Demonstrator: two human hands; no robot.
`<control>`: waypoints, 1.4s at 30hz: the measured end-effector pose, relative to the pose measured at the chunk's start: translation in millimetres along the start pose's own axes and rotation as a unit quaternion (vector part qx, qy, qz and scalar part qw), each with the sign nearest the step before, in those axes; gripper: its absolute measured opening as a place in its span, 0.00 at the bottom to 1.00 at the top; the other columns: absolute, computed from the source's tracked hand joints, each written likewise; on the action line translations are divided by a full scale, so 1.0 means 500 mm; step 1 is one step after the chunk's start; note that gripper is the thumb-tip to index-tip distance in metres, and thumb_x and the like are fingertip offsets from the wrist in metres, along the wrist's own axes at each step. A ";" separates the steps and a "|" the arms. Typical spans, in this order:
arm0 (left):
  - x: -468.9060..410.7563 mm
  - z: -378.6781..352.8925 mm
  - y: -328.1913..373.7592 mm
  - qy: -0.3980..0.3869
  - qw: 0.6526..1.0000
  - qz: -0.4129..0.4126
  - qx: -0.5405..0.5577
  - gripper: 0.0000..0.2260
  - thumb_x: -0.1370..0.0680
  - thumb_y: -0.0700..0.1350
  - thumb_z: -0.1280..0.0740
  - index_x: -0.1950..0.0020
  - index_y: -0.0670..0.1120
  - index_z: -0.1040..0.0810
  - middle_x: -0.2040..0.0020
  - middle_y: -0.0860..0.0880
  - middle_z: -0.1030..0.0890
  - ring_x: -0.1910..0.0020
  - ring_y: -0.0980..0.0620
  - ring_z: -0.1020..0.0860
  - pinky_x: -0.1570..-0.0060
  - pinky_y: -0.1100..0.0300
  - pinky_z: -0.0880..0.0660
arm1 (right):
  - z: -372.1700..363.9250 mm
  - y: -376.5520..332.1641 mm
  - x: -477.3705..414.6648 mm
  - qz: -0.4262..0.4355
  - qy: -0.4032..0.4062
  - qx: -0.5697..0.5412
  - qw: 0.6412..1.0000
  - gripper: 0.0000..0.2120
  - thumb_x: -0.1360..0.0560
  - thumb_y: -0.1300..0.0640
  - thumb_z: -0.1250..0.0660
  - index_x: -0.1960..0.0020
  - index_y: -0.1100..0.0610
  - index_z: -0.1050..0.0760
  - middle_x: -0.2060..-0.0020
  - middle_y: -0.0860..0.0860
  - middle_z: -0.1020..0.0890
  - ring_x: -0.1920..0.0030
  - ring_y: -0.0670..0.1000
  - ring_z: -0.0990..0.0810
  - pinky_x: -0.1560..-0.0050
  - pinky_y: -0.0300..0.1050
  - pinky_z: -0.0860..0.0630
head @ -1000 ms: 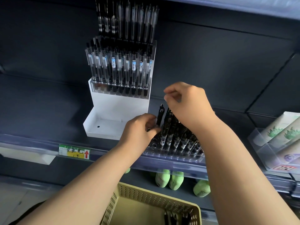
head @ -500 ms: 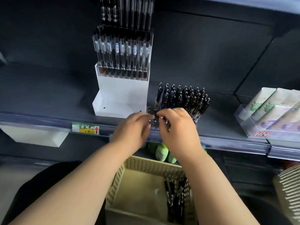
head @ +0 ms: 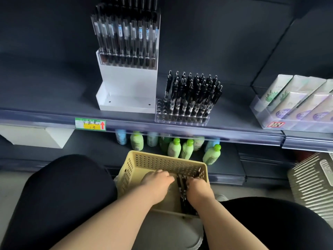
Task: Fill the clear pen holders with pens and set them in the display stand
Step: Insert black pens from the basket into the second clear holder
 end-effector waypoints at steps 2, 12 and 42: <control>-0.010 -0.041 0.002 -0.050 0.999 0.003 -0.022 0.16 0.24 0.38 0.41 0.37 0.48 0.28 0.39 0.46 0.28 0.38 0.44 0.31 0.43 0.51 0.31 | -0.023 0.002 -0.009 -0.004 -0.015 0.008 1.000 0.15 0.27 0.62 0.42 0.42 0.57 0.26 0.45 0.54 0.22 0.44 0.56 0.23 0.46 0.45 0.27; -0.112 -0.139 0.026 -0.157 0.987 0.033 0.011 0.17 0.18 0.44 0.48 0.31 0.42 0.33 0.31 0.42 0.32 0.31 0.44 0.34 0.35 0.54 0.39 | -0.089 0.006 -0.077 -0.084 -0.070 -0.092 0.990 0.17 0.20 0.59 0.52 0.36 0.60 0.32 0.38 0.58 0.26 0.39 0.58 0.27 0.43 0.47 0.32; -0.045 -0.056 -0.076 0.122 0.980 0.112 0.110 0.16 0.22 0.41 0.42 0.37 0.55 0.29 0.36 0.57 0.29 0.41 0.49 0.27 0.50 0.60 0.32 | 0.009 -0.058 0.001 0.103 0.091 0.051 0.989 0.12 0.23 0.53 0.43 0.42 0.54 0.30 0.41 0.53 0.34 0.44 0.58 0.27 0.52 0.51 0.26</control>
Point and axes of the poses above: each hand's wrist, its own x-axis away from the middle knuckle, its own z-axis out of the back of the hand, y = z × x, the point moved 5 cm from there along -x, towards the middle knuckle
